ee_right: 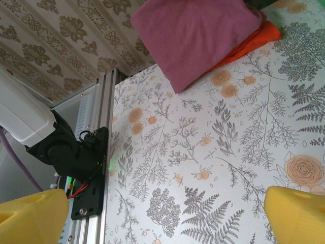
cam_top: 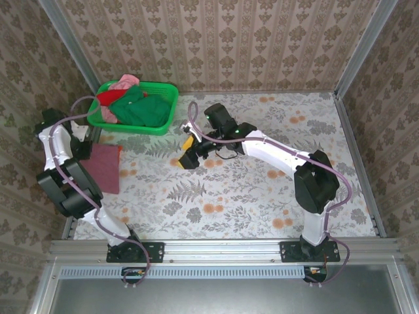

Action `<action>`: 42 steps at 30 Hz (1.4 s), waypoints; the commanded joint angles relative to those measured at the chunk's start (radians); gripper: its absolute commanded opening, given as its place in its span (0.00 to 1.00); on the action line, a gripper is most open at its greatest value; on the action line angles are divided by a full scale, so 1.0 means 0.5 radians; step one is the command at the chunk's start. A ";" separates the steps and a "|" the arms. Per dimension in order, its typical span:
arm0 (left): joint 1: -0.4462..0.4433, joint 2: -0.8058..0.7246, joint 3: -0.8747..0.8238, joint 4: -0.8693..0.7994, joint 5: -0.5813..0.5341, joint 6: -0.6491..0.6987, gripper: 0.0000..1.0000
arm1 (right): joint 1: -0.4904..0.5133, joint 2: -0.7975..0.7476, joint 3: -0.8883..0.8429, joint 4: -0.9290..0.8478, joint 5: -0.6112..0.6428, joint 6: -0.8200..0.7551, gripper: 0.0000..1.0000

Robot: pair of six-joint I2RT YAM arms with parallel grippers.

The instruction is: Fold and stack the t-shirts

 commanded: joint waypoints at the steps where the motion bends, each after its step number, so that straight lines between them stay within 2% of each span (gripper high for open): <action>1: 0.022 0.042 -0.038 0.113 -0.085 -0.017 0.00 | 0.011 0.041 0.082 -0.059 -0.039 0.035 1.00; 6: 0.031 0.109 -0.052 0.266 -0.177 -0.019 0.09 | 0.008 0.063 0.094 -0.051 -0.033 0.061 1.00; 7: 0.032 0.122 -0.043 0.288 -0.172 -0.034 0.16 | 0.007 0.069 0.098 -0.054 -0.030 0.060 1.00; 9: 0.029 0.136 -0.025 0.313 -0.168 -0.091 0.55 | 0.005 0.081 0.111 -0.060 -0.030 0.063 1.00; 11: 0.024 0.129 -0.009 0.313 -0.165 -0.166 0.88 | 0.005 0.093 0.121 -0.059 -0.033 0.066 1.00; 13: 0.009 0.088 -0.021 0.311 -0.153 -0.222 1.00 | 0.005 0.104 0.131 -0.061 -0.031 0.071 1.00; 19: -0.097 -0.145 -0.143 0.361 -0.111 -0.363 1.00 | -0.006 0.104 0.091 0.035 -0.018 0.144 1.00; 26: -0.115 -0.229 -0.332 0.460 0.197 -0.641 1.00 | -0.057 0.059 0.003 0.141 0.016 0.226 1.00; 28: -0.124 -0.282 -0.431 0.585 0.284 -0.738 1.00 | -0.094 0.011 -0.075 0.237 0.080 0.299 1.00; 31: -0.188 -0.506 -0.719 0.990 0.439 -0.869 1.00 | -0.192 -0.090 -0.241 0.385 0.216 0.399 1.00; 34: -0.400 -0.765 -1.000 1.350 0.341 -0.913 1.00 | -0.325 -0.232 -0.453 0.539 0.428 0.498 1.00; 37: -0.717 -0.976 -1.256 1.641 0.079 -0.862 1.00 | -0.484 -0.400 -0.718 0.704 0.740 0.645 1.00; 42: -1.039 -1.257 -1.678 1.987 0.024 -0.697 1.00 | -0.773 -0.773 -1.191 0.763 1.292 0.646 1.00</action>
